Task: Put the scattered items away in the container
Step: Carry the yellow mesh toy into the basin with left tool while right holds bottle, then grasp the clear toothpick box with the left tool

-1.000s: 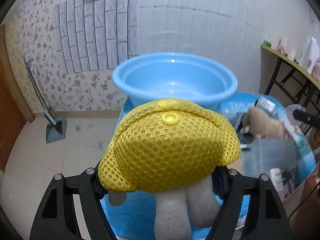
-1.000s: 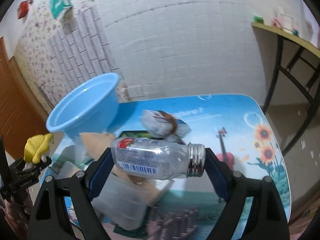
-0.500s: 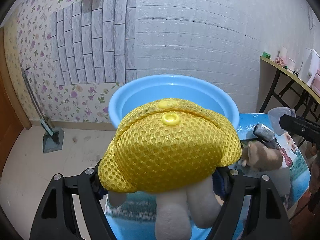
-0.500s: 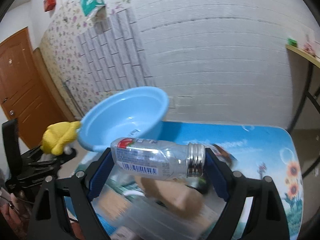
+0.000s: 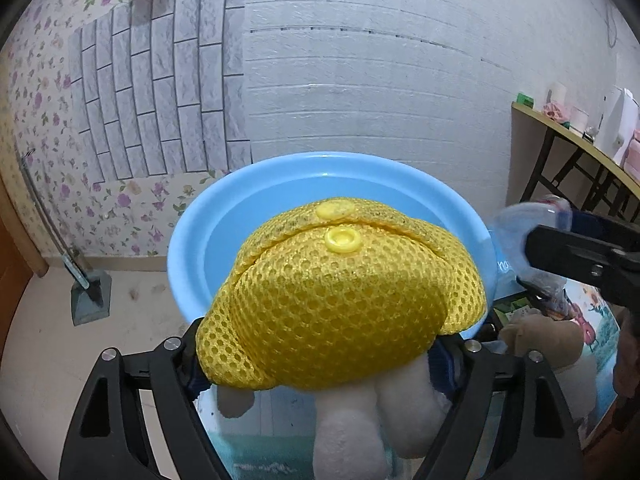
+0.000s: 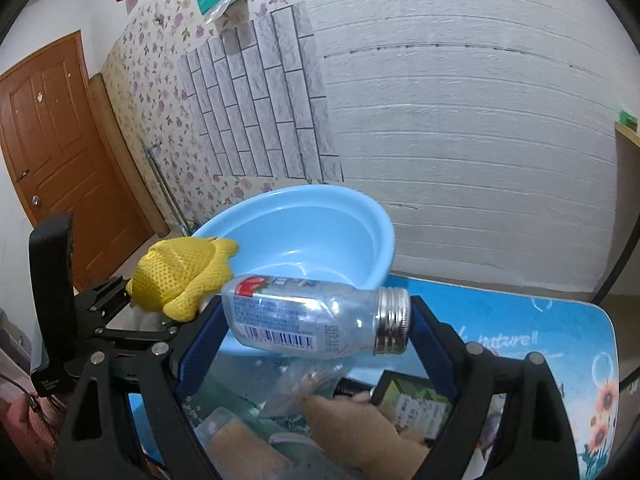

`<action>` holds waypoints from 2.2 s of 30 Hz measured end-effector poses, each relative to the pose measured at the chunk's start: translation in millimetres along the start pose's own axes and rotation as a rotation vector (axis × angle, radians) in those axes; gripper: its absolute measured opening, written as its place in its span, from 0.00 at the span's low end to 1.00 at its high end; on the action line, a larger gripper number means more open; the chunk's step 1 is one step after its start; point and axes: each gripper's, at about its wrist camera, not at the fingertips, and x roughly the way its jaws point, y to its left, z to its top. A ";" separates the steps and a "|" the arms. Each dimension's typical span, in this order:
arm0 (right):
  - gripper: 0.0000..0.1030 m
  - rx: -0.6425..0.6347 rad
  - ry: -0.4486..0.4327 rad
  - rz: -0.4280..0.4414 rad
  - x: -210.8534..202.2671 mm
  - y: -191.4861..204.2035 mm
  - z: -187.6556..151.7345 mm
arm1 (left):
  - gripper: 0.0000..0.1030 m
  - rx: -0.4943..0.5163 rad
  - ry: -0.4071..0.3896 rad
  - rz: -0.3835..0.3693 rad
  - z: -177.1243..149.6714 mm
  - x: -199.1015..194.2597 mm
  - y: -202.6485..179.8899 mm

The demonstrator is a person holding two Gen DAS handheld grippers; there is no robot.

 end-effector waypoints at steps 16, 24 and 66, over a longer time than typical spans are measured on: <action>0.86 -0.017 0.064 0.002 54.9 18.6 11.7 | 0.87 0.069 0.045 -0.019 4.9 5.9 3.6; 0.86 -0.022 0.017 0.000 29.8 19.8 10.2 | 0.95 0.039 0.014 0.004 -0.8 -3.3 -12.7; 0.86 0.077 0.126 -0.111 -22.7 -69.1 -67.2 | 0.95 -0.049 0.151 -0.041 -94.1 -18.9 -55.3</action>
